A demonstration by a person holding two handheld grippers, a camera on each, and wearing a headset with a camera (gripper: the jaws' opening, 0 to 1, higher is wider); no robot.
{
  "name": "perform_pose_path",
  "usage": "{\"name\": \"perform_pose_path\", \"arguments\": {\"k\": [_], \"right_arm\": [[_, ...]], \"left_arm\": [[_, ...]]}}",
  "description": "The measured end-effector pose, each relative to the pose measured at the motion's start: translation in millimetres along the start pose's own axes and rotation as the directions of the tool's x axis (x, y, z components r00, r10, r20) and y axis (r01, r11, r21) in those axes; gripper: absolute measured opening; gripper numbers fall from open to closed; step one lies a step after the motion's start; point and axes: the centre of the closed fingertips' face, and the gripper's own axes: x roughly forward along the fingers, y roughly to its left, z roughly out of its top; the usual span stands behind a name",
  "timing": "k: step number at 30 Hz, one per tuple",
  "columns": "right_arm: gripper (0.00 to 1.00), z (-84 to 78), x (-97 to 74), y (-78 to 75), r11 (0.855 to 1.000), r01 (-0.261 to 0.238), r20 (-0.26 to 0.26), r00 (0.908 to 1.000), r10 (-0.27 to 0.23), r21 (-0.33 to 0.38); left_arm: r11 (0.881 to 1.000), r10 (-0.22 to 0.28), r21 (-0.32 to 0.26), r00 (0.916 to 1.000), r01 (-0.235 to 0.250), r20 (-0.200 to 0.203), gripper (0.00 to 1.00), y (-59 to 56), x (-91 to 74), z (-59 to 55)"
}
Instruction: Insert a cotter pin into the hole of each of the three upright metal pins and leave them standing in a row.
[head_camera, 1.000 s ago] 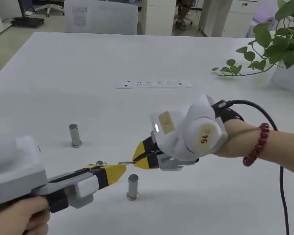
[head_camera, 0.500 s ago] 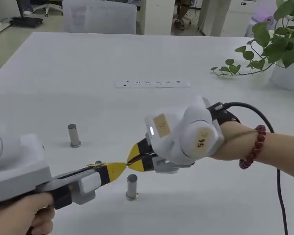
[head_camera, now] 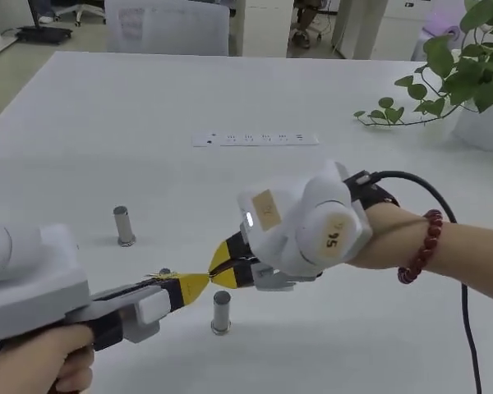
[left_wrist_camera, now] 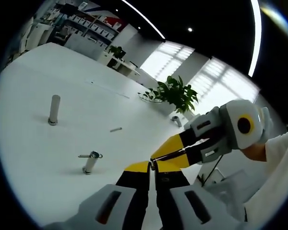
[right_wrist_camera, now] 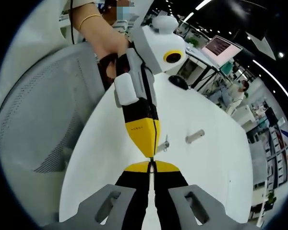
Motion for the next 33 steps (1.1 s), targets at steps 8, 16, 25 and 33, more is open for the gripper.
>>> {"name": "perform_pose_path", "arguments": {"k": [8, 16, 25, 33], "right_arm": [[0.03, -1.0, 0.2, -0.4, 1.0, 0.004, -0.003, 1.0, -0.004, 0.002], [0.03, -1.4, 0.4, -1.8, 0.999, 0.01, 0.008, 0.9999, -0.01, 0.04], [0.08, -0.8, -1.4, -1.4, 0.992, -0.006, 0.05, 0.9988, 0.0, 0.127], [0.12, -3.5, -5.5, 1.7, 0.965, -0.061, 0.091, 0.9951, 0.039, 0.256]], "left_arm": [[0.999, 0.001, 0.048, 1.0, -0.001, 0.0, 0.01, 0.6, 1.1, 0.3], [0.995, 0.001, 0.095, 1.0, -0.001, 0.002, 0.0, 1.3, 1.2, 2.6], [0.988, -0.001, 0.155, 1.0, 0.002, -0.004, 0.0, 1.8, 0.6, 2.5], [0.974, -0.017, 0.225, 0.9998, 0.019, -0.012, 0.0, 1.0, -1.1, 1.0]]}}
